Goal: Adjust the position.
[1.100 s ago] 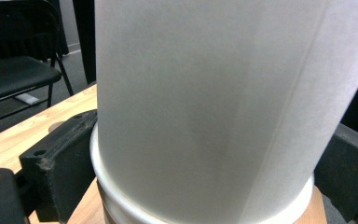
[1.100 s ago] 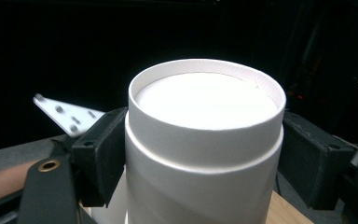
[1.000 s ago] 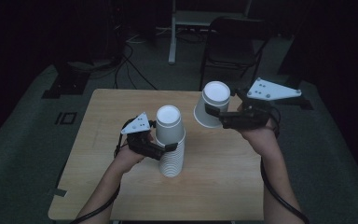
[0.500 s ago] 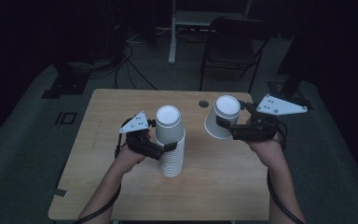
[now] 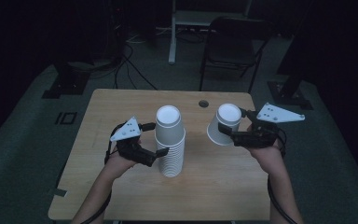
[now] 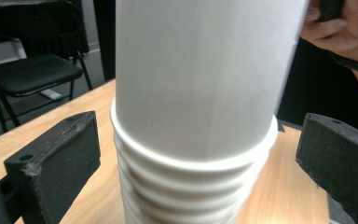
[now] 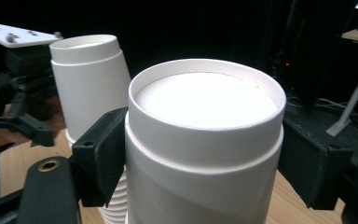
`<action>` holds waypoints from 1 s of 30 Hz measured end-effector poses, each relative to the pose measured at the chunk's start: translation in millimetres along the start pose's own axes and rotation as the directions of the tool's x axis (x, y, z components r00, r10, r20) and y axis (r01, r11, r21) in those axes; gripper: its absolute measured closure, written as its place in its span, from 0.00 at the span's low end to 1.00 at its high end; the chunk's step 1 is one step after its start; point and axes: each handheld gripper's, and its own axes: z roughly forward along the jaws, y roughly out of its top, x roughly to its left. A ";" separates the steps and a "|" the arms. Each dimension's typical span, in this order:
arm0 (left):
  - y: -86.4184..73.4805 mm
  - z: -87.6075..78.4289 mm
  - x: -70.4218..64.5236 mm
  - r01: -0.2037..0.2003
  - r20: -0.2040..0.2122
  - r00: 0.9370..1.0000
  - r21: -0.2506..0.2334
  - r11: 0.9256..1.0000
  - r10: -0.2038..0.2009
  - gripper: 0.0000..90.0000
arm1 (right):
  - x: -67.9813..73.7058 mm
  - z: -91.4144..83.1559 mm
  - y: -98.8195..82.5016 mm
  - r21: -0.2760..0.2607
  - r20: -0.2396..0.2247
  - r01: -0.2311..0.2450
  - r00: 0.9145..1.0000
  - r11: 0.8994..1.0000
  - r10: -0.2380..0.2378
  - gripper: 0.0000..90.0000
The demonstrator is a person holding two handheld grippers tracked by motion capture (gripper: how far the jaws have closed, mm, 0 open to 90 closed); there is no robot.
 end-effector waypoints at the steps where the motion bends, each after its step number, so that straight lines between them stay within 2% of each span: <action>1: -2.2 -2.6 0.3 0.007 -0.001 1.000 -0.004 1.000 -0.007 0.00 | 0.0 -0.4 -1.6 0.003 -0.003 -0.003 1.000 1.000 0.003 0.25; 5: -13.2 -11.7 -1.9 0.010 -0.040 0.999 -0.032 0.999 -0.012 0.00 | 0.1 -0.5 -8.3 0.011 0.002 -0.005 1.000 1.000 0.005 0.25; 11: -36.0 -17.4 -7.4 0.046 -0.033 0.998 -0.024 0.999 -0.047 0.00 | 0.5 -2.6 -19.3 0.023 0.004 -0.015 1.000 1.000 0.015 0.25; 15: -42.6 -19.8 -13.2 0.044 -0.035 0.998 -0.011 0.999 -0.045 0.00 | 1.2 -5.0 -24.3 0.022 0.007 -0.016 1.000 1.000 0.016 0.25; 17: -44.9 -22.4 -18.3 0.023 -0.043 0.999 -0.001 1.000 -0.023 0.00 | 1.6 -6.7 -29.8 0.023 0.008 -0.026 1.000 0.999 0.026 0.25; 19: -46.1 -24.4 -23.2 0.027 -0.026 0.999 -0.005 1.000 -0.028 0.00 | 2.3 -7.4 -31.5 0.026 0.013 -0.025 1.000 0.999 0.025 0.25; 21: -47.9 -24.8 -30.5 0.010 -0.024 1.000 0.005 1.000 -0.010 0.00 | 4.4 -9.8 -37.0 0.034 0.015 -0.024 1.000 0.999 0.024 0.25; 22: -49.1 -24.7 -33.9 0.014 -0.003 1.000 0.008 1.000 -0.014 0.00 | 4.4 -9.8 -37.0 0.034 0.015 -0.024 1.000 0.999 0.024 0.25; 25: -51.5 -22.8 -45.3 -0.002 0.016 1.000 0.020 1.000 0.002 0.00 | 5.4 -11.6 -42.3 0.040 0.015 -0.027 1.000 0.999 0.026 0.25; 26: -51.5 -22.8 -45.3 -0.002 0.016 1.000 0.020 1.000 0.002 0.00 | 5.4 -11.6 -42.3 0.040 0.015 -0.027 1.000 0.999 0.026 0.25; 27: -51.8 -20.2 -55.3 -0.012 0.050 0.999 0.015 1.000 0.011 0.00 | 7.0 -13.0 -46.2 0.044 0.013 -0.031 0.999 0.999 0.030 0.25; 29: -51.8 -16.5 -60.9 -0.024 0.082 0.996 0.019 1.000 0.022 0.00 | 8.5 -13.9 -47.6 0.043 0.017 -0.027 1.000 0.999 0.026 0.25; 30: -52.2 -14.2 -62.9 -0.028 0.082 0.996 0.022 0.999 0.026 0.00 | 9.1 -14.3 -48.1 0.043 0.013 -0.028 1.000 0.999 0.027 0.25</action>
